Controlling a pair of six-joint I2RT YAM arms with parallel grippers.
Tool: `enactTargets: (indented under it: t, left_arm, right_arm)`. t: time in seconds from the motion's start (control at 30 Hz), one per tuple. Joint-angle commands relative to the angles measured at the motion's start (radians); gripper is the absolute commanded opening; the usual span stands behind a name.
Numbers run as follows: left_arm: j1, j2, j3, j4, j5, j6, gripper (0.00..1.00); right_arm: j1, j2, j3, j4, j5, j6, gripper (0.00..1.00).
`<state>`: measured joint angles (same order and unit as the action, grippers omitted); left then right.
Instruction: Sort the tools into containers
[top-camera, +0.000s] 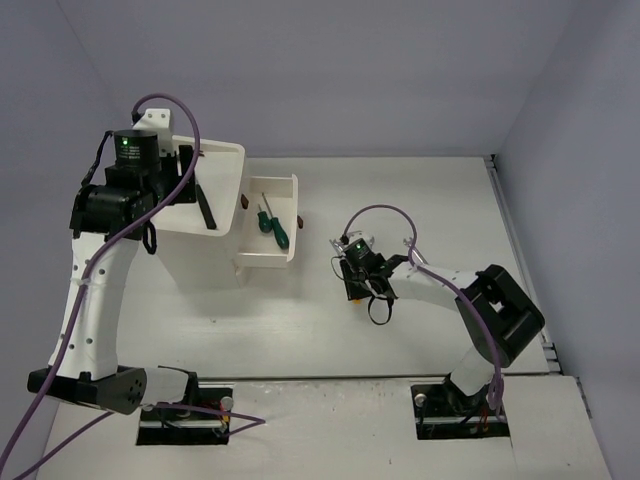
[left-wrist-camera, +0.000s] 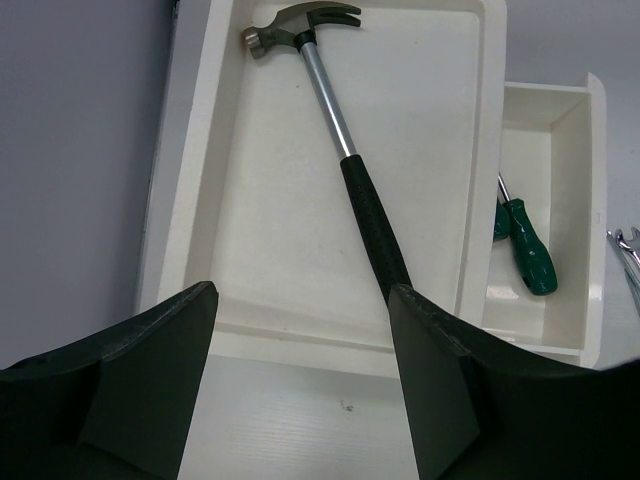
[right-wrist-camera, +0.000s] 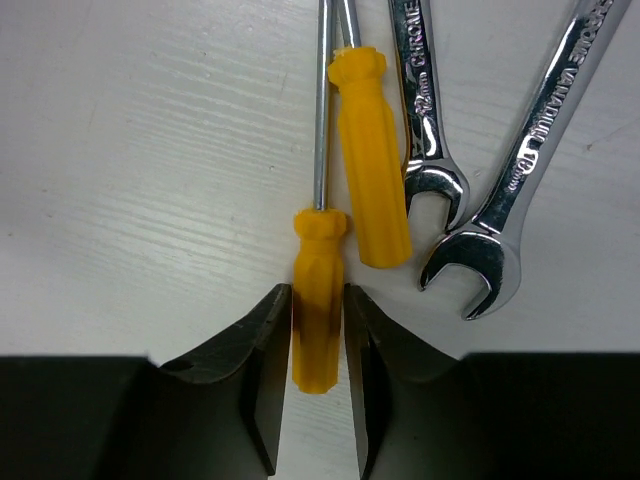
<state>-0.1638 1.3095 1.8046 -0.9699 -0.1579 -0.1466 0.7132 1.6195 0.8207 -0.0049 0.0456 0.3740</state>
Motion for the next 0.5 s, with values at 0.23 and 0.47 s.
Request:
enactTargets:
  t: [0.23, 0.47]
  left_arm:
    - [-0.006, 0.010, 0.029, 0.027, 0.014, -0.022, 0.66]
    - [-0.008, 0.019, 0.041, 0.027, 0.028, -0.025, 0.66]
  right_arm:
    - [0.023, -0.159, 0.097, 0.009, 0.062, 0.036, 0.00]
    - [0.026, -0.225, 0.316, 0.014, 0.191, 0.134, 0.00]
